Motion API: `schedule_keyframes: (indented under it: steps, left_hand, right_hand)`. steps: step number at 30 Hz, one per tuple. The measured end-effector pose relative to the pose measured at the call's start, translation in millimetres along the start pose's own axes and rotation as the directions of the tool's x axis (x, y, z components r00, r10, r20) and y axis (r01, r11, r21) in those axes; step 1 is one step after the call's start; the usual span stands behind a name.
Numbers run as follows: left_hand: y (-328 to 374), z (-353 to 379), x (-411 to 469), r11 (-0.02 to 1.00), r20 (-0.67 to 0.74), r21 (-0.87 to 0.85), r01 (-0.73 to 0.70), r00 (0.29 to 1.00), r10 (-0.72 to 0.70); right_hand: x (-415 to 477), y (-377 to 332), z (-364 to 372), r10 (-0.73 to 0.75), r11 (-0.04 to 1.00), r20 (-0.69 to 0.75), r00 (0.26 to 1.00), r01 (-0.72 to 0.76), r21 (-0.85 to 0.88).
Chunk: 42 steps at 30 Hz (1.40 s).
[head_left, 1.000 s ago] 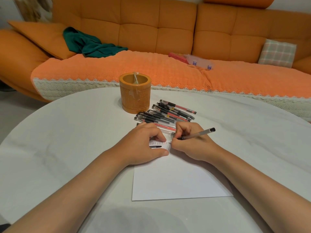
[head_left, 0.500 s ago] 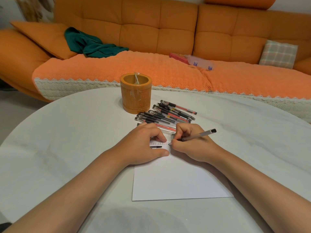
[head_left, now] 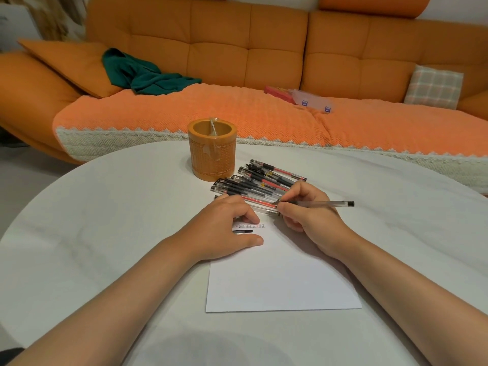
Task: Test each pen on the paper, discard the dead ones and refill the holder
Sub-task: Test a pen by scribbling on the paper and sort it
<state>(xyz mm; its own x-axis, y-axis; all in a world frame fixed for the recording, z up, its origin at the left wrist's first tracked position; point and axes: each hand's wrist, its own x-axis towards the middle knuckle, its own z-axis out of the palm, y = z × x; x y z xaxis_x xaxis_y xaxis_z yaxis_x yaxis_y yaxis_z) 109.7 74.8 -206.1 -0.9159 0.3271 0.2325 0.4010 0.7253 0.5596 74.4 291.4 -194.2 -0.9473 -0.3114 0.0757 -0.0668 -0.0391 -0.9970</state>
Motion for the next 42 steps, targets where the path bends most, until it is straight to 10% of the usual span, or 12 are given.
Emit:
schedule_keyframes:
  steps: [7,16,21,25,42]
  left_hand:
    - [-0.1,-4.9,-4.3,0.999,-0.018,0.032,-0.008,1.000,0.009]
    - [0.4,-27.6,-20.7,0.983,0.017,0.183,0.023,1.000,-0.026]
    - [6.5,-25.0,-24.4,0.977,-0.047,0.203,0.073,0.997,-0.065]
    - [9.9,-33.0,-24.0,0.980,-0.169,0.106,0.171,0.974,-0.151]
    - [28.9,-33.4,-24.9,0.981,-0.099,-0.123,0.152,0.981,-0.165]
  right_hand:
    - [-4.4,-6.2,-0.5,-0.118,0.976,0.087,0.989,0.132,-0.176]
    - [-7.7,-28.6,-1.0,0.098,0.982,0.126,0.987,-0.116,0.147]
    - [-7.7,-33.9,-0.7,-0.016,0.942,0.077,0.997,0.040,-0.333]
    - [-9.1,-32.6,0.1,-0.065,0.608,0.133,0.989,0.145,-0.781]
    - [-22.0,-41.5,22.5,-0.130,0.400,0.293,0.947,0.320,-0.859]
